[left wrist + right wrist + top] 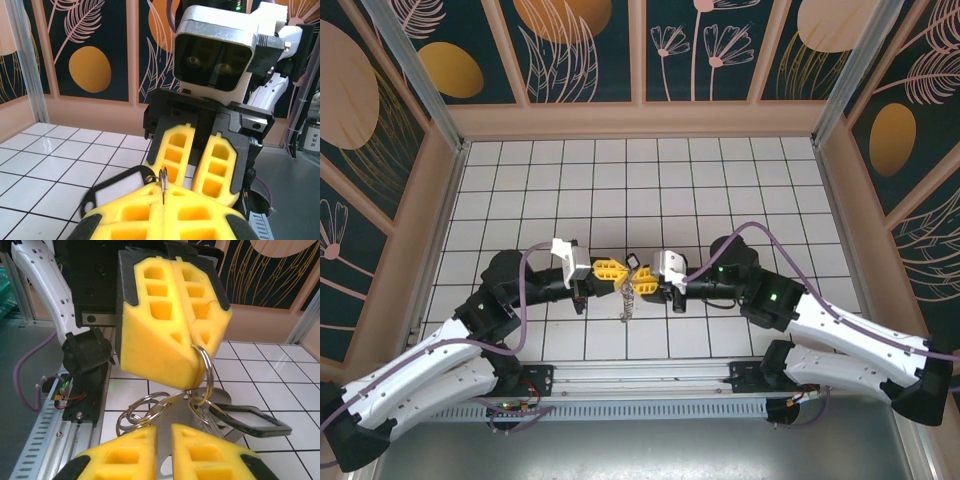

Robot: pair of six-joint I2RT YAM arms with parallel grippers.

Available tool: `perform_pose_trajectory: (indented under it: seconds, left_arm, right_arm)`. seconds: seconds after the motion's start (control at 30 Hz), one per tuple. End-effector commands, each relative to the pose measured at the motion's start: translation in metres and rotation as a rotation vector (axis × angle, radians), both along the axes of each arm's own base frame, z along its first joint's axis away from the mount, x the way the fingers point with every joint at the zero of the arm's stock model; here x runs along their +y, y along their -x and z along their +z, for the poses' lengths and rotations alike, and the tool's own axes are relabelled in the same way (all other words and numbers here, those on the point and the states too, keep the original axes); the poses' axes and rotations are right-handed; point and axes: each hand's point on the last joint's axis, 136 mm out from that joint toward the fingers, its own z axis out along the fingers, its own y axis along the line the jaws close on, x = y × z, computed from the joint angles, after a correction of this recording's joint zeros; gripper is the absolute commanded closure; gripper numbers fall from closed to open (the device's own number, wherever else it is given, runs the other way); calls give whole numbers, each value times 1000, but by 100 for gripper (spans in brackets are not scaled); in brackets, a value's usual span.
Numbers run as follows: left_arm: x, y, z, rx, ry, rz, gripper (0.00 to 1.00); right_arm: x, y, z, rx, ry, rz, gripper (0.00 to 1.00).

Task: Put the keys on the keyring

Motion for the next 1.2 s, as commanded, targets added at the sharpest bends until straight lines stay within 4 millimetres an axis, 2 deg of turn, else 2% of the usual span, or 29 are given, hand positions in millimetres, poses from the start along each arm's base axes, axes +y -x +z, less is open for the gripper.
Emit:
perform_pose_trajectory:
  seconds: [0.0,0.23,0.67,0.83,1.17]
  left_arm:
    - [4,5,19,-62,54,-8,100]
    - [3,6,20,-61,46,-18,100]
    - [-1,11,17,-54,42,-60,100]
    - [-1,12,16,-52,36,-68,100]
    - [0,12,17,-52,33,-67,100]
  right_arm:
    - [-13,6,16,-25,-57,-10,80]
    - [-18,8,28,-68,-97,-7,78]
    - [-12,-6,42,-100,-135,-47,76]
    - [-11,-11,42,-97,-140,-53,75]
    - [0,-7,32,-58,-112,12,76]
